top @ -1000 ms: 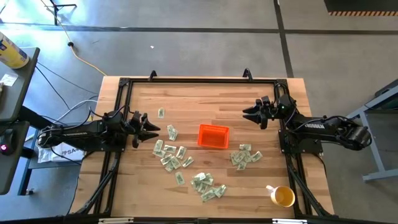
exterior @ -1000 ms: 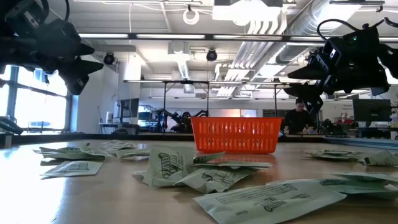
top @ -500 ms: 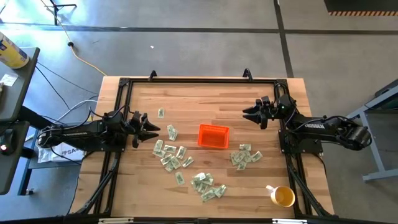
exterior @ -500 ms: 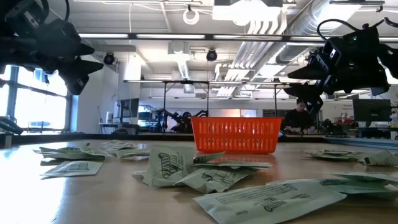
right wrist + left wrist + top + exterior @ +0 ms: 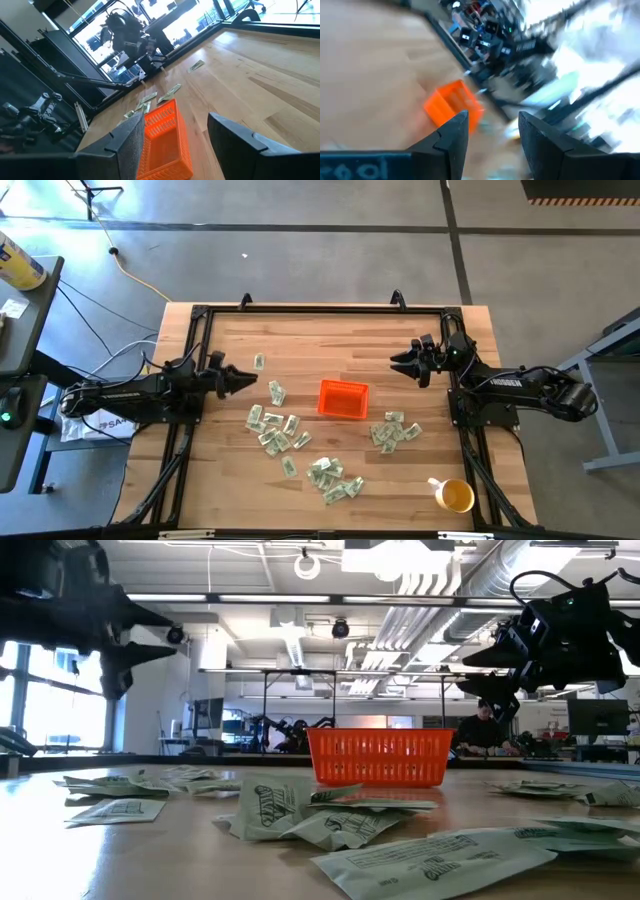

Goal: Pick and place Stevia / Truvia into bins
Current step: Put the white stevia packet into the orange bin

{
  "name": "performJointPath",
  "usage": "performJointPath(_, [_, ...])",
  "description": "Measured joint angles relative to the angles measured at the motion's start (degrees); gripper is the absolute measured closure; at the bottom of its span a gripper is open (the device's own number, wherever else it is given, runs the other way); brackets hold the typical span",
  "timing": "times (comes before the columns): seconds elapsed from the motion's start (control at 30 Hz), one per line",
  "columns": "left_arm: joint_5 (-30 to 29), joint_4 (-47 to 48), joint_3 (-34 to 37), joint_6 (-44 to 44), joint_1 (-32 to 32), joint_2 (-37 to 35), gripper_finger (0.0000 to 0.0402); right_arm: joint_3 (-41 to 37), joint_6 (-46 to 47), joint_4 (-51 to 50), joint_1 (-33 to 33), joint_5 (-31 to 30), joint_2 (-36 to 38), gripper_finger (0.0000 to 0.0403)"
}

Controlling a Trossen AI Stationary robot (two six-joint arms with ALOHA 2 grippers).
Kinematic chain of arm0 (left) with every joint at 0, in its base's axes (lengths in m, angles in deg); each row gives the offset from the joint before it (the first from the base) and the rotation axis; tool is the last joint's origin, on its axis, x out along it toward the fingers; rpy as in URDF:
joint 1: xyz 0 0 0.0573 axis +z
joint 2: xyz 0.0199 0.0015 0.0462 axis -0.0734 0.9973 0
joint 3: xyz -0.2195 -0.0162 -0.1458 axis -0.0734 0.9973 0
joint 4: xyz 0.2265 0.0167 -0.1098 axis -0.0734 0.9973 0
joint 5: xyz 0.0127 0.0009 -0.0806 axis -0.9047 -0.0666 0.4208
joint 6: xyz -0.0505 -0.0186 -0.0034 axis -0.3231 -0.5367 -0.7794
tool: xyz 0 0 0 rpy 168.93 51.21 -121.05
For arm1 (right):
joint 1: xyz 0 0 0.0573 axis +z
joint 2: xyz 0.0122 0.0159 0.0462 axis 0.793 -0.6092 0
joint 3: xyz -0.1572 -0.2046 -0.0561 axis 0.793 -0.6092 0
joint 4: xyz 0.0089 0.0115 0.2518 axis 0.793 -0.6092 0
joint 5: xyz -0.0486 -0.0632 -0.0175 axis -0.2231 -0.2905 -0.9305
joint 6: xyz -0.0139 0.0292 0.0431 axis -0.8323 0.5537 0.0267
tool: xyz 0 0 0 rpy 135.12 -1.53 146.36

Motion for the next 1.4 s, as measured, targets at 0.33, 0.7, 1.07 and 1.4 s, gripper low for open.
performJointPath(0.33, [-0.11,-0.42,0.00,-13.31,0.00,0.01,0.0195,-0.02,-0.02,0.00,0.00,0.02,0.00,0.0194])
performJointPath(0.7, [-9.04,-0.84,0.00,-12.87,0.00,0.01,0.0195,0.00,3.46,0.00,0.29,-21.14,0.00,0.0194])
performJointPath(1.07, [-30.74,-5.38,-0.47,-18.36,0.00,0.82,0.0195,0.48,34.66,0.00,0.31,-32.12,0.02,0.0194])
performJointPath(1.4, [-31.40,-3.24,-0.70,-18.37,0.00,0.83,0.0195,0.66,31.02,-1.35,0.29,-31.73,0.00,0.0194])
